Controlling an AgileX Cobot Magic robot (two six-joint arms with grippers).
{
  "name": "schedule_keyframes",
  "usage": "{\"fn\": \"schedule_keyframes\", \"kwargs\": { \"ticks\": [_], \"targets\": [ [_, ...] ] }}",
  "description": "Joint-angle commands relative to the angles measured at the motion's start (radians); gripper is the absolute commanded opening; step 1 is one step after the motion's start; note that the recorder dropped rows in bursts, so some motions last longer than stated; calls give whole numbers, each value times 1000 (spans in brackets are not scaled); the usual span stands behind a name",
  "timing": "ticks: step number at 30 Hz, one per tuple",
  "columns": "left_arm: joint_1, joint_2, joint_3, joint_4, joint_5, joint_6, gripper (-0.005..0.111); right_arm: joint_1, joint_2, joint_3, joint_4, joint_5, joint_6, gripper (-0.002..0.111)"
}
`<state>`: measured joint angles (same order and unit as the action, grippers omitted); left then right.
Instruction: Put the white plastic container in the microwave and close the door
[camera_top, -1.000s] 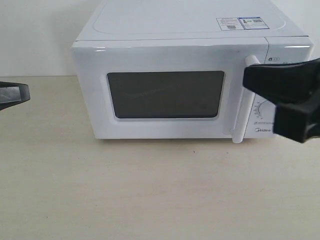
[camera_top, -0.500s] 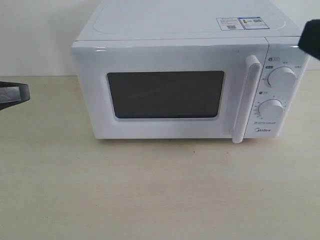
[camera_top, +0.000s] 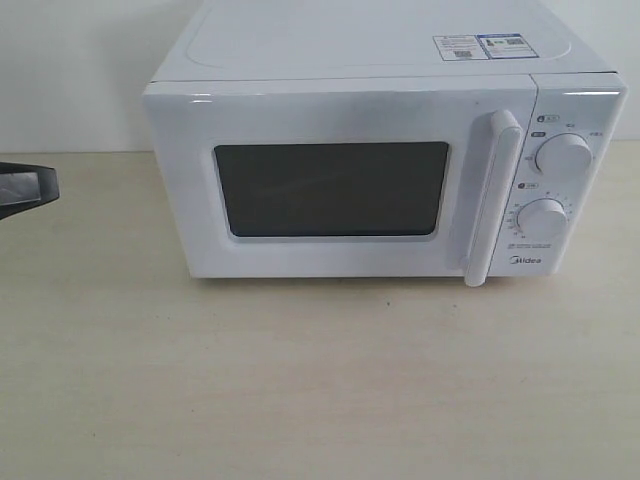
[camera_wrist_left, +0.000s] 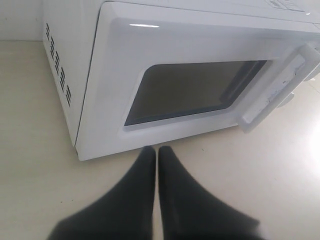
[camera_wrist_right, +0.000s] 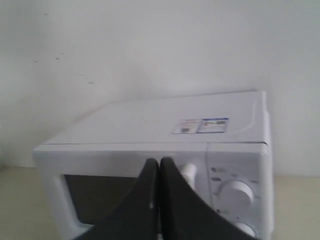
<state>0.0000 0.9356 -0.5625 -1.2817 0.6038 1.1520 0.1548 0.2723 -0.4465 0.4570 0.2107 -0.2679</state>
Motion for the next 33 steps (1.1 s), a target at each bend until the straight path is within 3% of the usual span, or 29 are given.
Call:
{"fn": "schedule_keyframes", "kwargs": {
  "ticks": [1, 4, 12, 16, 21, 33],
  "targets": [
    [-1, 0, 5, -8, -12, 4, 4, -136, -124, 141, 0, 15, -3, 0],
    [-1, 0, 5, -8, -12, 4, 4, -186, -181, 238, 0, 15, -3, 0],
    [-1, 0, 5, -8, -14, 4, 4, -186, -199, 439, -7, -24, -3, 0],
    [-1, 0, 5, -8, -14, 4, 4, -186, -272, 446, -106, 76, 49, 0],
    [-1, 0, 5, -8, -16, 4, 4, -186, -272, 446, -345, 94, 323, 0],
    [-1, 0, 5, -8, -24, 4, 4, -186, -272, 446, -343, 115, 257, 0]
  ]
}}
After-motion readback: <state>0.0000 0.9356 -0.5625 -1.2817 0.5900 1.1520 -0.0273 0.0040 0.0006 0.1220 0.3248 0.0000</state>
